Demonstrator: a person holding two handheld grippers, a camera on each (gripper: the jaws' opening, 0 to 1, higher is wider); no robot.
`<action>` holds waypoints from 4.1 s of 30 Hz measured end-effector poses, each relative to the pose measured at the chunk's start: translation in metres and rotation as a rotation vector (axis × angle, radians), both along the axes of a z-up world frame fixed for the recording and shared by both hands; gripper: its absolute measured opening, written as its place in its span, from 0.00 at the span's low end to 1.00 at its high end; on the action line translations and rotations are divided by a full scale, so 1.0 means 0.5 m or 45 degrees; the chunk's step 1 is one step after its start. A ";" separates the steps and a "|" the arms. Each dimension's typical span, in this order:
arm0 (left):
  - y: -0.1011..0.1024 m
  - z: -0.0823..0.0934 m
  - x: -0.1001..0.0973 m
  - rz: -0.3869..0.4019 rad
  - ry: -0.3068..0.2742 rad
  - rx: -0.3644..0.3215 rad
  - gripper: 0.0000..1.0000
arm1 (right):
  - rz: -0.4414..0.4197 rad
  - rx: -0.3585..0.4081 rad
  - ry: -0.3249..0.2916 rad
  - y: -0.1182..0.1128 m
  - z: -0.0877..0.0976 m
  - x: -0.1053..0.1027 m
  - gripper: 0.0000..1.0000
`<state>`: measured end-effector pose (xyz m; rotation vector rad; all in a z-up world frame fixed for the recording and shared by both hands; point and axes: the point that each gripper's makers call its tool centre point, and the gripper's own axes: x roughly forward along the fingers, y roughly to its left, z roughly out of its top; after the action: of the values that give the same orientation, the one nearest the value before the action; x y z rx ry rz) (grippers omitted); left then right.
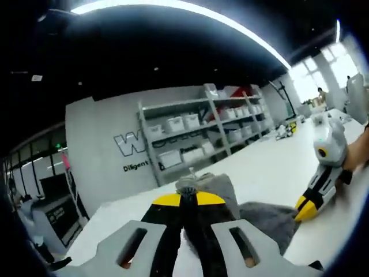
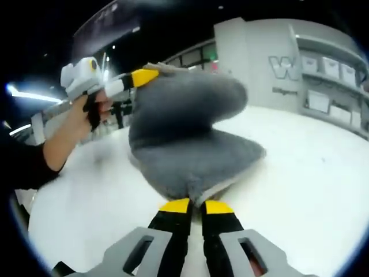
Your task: Open the folded towel by lifting each exposed corner and separating the folded layers until the towel lies flat within the target outline without major curled edges
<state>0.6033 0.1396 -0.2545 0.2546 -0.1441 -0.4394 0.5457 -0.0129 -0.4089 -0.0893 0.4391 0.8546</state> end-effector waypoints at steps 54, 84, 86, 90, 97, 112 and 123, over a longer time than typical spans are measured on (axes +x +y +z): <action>0.294 -0.205 -0.086 0.173 0.458 -0.160 0.43 | 0.013 -0.039 -0.046 0.000 0.001 0.017 0.01; 0.284 -0.256 -0.084 0.136 0.609 -0.174 0.06 | 0.028 -0.052 -0.077 0.003 0.002 0.012 0.01; 0.278 -0.262 -0.088 0.147 0.614 -0.120 0.05 | 0.027 -0.050 -0.074 0.003 0.003 0.011 0.01; 0.289 -0.262 -0.084 0.150 0.628 -0.084 0.05 | 0.023 -0.045 -0.072 0.002 0.003 0.012 0.01; 0.284 -0.280 -0.096 0.089 0.678 -0.065 0.14 | 0.023 -0.032 -0.062 0.002 0.003 0.013 0.01; 0.291 -0.274 -0.093 0.126 0.672 -0.077 0.04 | 0.026 -0.053 -0.064 -0.004 0.006 0.012 0.00; 0.258 -0.274 -0.102 0.066 0.673 -0.034 0.04 | 0.000 -0.076 -0.063 -0.043 0.009 -0.002 0.00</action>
<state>0.5524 0.2685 -0.3913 0.1092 0.3732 -0.4397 0.5446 -0.0345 -0.4044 -0.1652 0.4184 0.8380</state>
